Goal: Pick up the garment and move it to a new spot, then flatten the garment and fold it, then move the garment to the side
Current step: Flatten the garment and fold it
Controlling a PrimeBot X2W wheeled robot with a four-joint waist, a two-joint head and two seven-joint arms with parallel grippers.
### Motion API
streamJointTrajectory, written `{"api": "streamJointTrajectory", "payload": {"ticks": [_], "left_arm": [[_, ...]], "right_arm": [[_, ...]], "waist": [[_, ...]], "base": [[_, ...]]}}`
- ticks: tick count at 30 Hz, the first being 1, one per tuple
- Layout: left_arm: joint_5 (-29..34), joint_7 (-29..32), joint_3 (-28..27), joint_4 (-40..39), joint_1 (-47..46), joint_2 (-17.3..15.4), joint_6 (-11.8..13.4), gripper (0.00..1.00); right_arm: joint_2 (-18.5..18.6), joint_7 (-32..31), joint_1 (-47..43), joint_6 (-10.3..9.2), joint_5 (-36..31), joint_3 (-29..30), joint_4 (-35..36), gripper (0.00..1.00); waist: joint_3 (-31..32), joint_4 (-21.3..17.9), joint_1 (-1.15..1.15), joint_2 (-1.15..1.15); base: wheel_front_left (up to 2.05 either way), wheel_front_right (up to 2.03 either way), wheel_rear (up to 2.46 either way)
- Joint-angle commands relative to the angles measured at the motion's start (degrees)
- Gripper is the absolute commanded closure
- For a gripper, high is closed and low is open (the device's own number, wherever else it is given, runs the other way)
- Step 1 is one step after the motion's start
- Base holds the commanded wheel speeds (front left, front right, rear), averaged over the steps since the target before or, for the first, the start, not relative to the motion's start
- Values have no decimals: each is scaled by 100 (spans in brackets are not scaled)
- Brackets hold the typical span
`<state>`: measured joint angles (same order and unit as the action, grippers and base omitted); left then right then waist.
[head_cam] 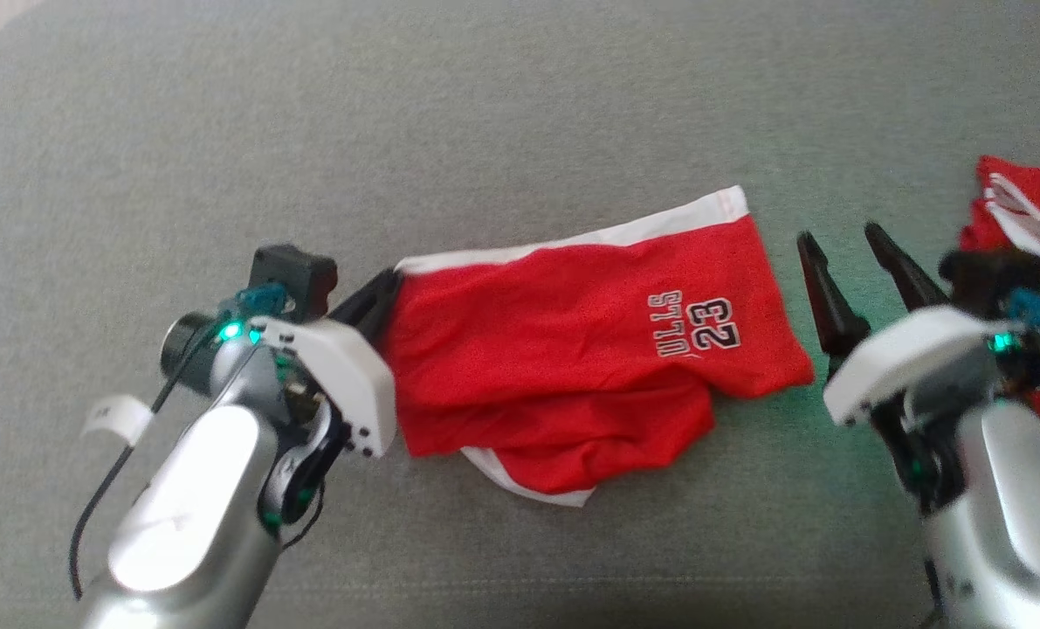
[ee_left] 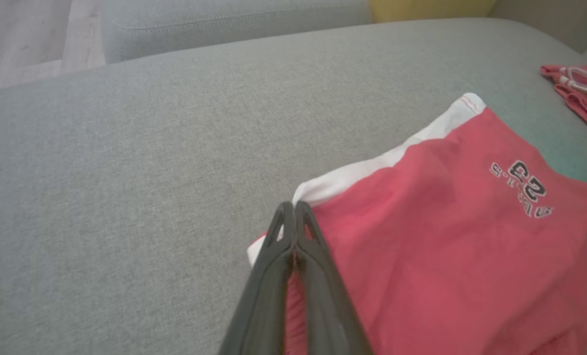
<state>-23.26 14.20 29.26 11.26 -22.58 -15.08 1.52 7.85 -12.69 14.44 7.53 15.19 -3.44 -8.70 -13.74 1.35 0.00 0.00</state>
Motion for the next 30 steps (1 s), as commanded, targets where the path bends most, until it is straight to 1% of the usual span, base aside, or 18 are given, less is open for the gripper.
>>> {"api": "streamJointTrajectory", "payload": {"ticks": [1, 8, 13, 14, 15, 18, 21, 22, 23, 27, 30], "left_arm": [[33, -84, -188, -233, -412, -43, 6, 100], [75, -304, -51, -168, -708, 186, -63, 100], [99, -447, 14, -102, -804, 250, -101, 100], [103, -483, 15, -98, -810, 255, -98, 100], [102, -519, 9, -99, -814, 257, -91, 100], [111, -646, -35, -135, -797, 234, -44, 100], [141, -810, -106, -208, -768, 185, 32, 100], [141, -810, -106, -208, -768, 185, 32, 100], [154, -867, -133, -250, -758, 165, 60, 100], [217, -1145, -297, -512, -722, 53, 204, 100], [199, -1295, -453, -778, -663, -29, 306, 100]], "right_arm": [[117, -21, 423, -4, 55, -188, -80, 0], [293, -75, 1579, -4, 277, -512, -1824, 0], [349, -208, 2055, -4, 329, -722, -2762, 0], [348, -213, 2103, -4, 357, -781, -2852, 38], [349, -193, 2143, -4, 394, -835, -2912, 100], [380, 21, 2203, -4, 511, -1015, -2915, 100], [496, 440, 2201, -4, 593, -1139, -2673, 100], [496, 440, 2201, -4, 593, -1139, -2673, 100], [539, 600, 2189, -4, 619, -1150, -2543, 100], [705, 1149, 2050, -4, 693, -1035, -1750, 100], [750, 1288, 1808, -4, 806, -831, -920, 100]], "waist": [[-184, 184, 0, 0], [-483, 526, 0, 0], [-559, 603, 0, 0], [-561, 609, 0, 0], [-560, 609, 0, 0], [-526, 569, 0, 0], [-435, 517, 0, 0], [-435, 517, 0, 0], [-388, 499, 0, 0], [-132, 409, 0, 0], [115, 336, 0, 0]], "base": [[0, 0, 0], [0, 0, 0], [0, 0, 0], [0, 0, 0], [0, 0, 0], [0, 0, 0], [0, 0, 0], [0, 0, 0], [0, 0, 0], [0, 0, 0], [0, 0, 0]]}}
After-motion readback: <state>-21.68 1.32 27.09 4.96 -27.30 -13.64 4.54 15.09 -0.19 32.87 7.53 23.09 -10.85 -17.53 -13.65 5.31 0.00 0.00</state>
